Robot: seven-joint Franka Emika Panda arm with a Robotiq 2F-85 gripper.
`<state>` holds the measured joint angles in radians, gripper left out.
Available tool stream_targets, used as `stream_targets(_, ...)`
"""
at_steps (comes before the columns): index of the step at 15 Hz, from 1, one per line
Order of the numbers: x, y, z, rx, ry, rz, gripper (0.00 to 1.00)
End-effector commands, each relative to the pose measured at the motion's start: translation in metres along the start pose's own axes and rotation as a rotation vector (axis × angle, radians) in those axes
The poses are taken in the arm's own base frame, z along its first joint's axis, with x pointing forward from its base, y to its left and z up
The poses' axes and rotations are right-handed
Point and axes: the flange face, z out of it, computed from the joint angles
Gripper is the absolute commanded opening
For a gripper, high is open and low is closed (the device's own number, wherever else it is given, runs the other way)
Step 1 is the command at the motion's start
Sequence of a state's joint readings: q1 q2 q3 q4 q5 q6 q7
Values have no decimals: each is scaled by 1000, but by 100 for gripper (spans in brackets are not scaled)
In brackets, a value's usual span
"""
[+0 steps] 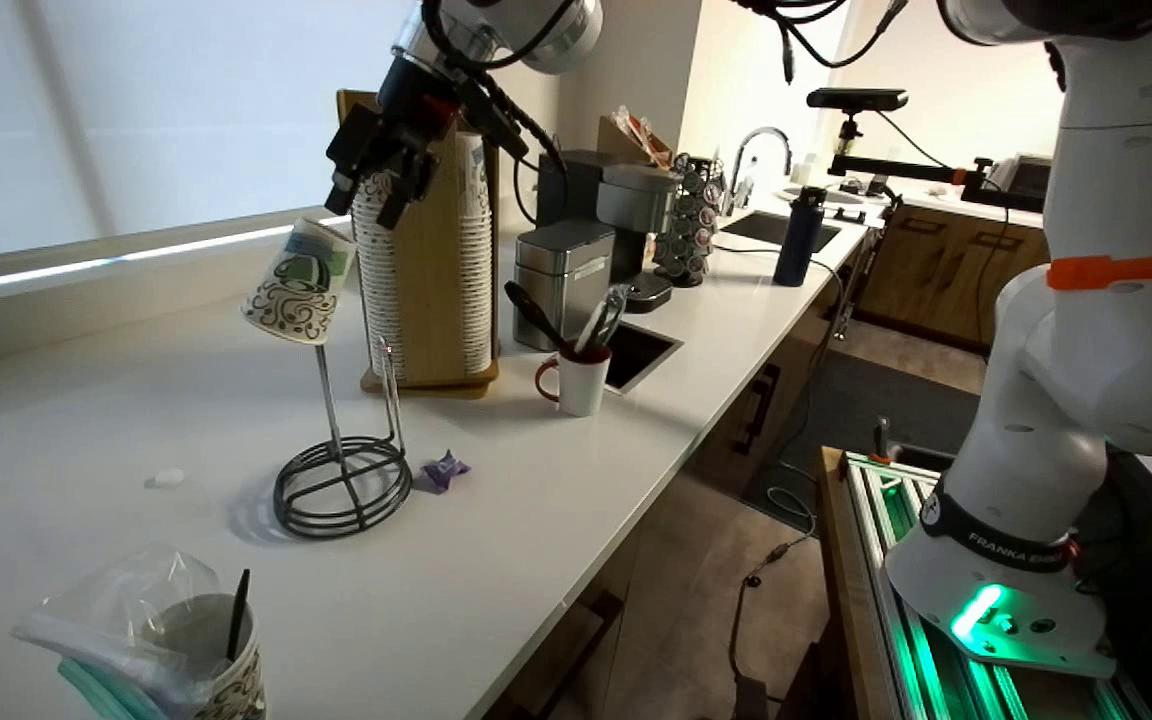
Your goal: Put the cup on the left, on one of the stacks
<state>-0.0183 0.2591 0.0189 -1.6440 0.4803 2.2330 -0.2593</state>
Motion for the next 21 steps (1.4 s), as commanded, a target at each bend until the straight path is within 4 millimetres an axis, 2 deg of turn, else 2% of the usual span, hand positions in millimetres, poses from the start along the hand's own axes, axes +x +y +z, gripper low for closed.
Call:
stream_targets(1,13,-6,18,53,31,-9,100)
stream_targets(6,20,-18,34,82,24,-22,100)
stream_targets(10,24,-21,36,75,32,-25,98)
stream_targets(11,24,-21,36,77,32,-21,95)
stream_targets(12,24,-21,35,76,31,-18,74)
stream_targets(13,24,-21,35,75,30,-13,71)
stream_targets(17,22,-20,34,70,11,10,39)
stream_targets(21,22,-29,15,44,23,9,38)
